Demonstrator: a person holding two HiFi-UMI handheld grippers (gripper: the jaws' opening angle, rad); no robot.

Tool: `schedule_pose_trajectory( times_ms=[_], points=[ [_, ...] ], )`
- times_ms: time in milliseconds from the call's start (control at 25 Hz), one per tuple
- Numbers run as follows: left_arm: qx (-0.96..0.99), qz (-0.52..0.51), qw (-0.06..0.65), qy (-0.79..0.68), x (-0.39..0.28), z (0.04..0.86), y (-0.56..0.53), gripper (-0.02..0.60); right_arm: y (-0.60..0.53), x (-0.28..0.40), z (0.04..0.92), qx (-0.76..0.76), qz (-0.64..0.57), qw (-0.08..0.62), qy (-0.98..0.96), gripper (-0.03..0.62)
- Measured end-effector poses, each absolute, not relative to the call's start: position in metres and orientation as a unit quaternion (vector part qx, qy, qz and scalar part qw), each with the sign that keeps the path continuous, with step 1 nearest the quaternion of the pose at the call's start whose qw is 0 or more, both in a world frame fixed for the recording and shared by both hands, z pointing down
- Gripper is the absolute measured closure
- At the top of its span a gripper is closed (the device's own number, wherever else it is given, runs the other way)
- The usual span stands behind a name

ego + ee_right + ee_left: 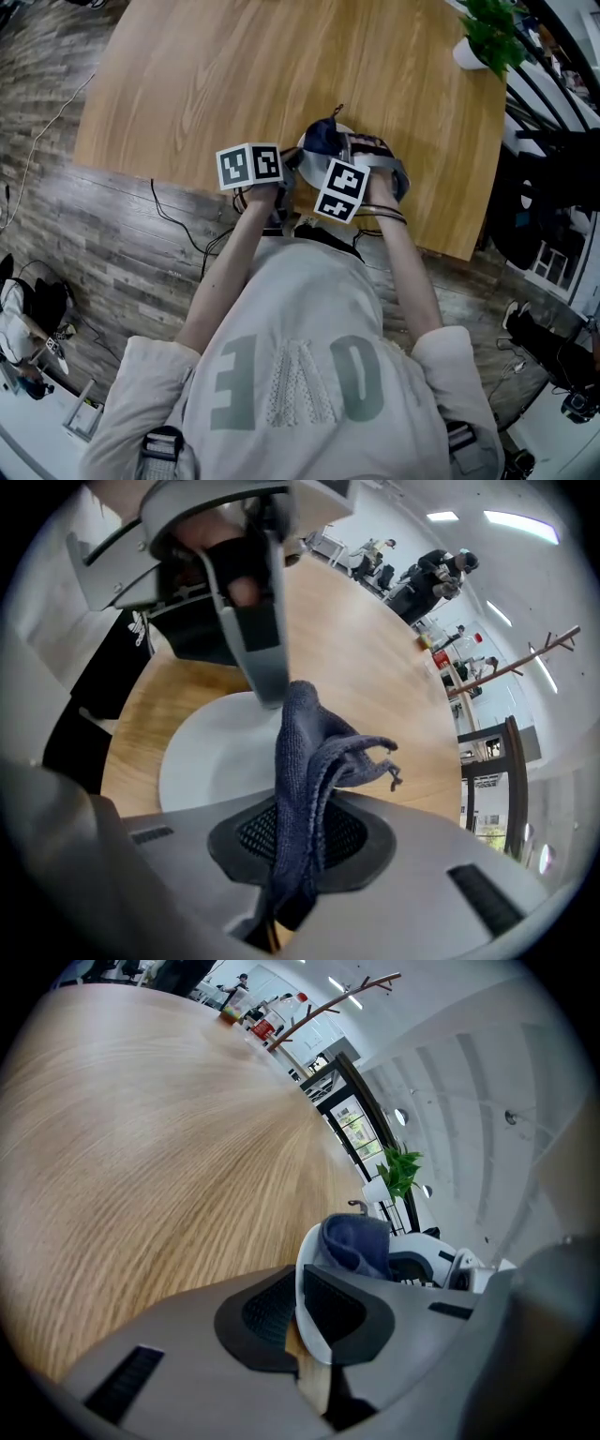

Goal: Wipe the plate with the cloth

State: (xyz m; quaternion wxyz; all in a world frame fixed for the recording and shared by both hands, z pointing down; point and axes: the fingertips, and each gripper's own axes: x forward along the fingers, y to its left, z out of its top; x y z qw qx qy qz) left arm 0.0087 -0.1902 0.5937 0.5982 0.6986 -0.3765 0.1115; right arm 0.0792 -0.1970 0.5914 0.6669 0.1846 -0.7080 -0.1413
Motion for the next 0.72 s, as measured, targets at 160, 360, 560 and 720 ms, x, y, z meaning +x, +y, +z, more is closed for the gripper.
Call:
schedule_pose_trajectory(
  times_ms=[160,360,560,720],
  points=[
    [0.698,0.111,0.599,-0.377,0.008,0.593,-0.191,0.548,-0.167,0.071,0.592,0.155,-0.135,0.659,-0.724,0.537],
    [0.698,0.111,0.598,-0.377,0.009,0.594,-0.19,0.548,-0.127,0.064,0.591,0.114,-0.109,0.648,-0.745,0.537],
    [0.699,0.111,0.598,-0.377,0.008,0.593,-0.19,0.548,-0.102,0.056,0.586,0.09,-0.102,0.639,-0.757,0.537],
    [0.698,0.111,0.596,-0.381,0.008,0.593,-0.191,0.548,-0.096,0.053,0.584,0.076,-0.094,0.636,-0.762,0.537]
  ],
)
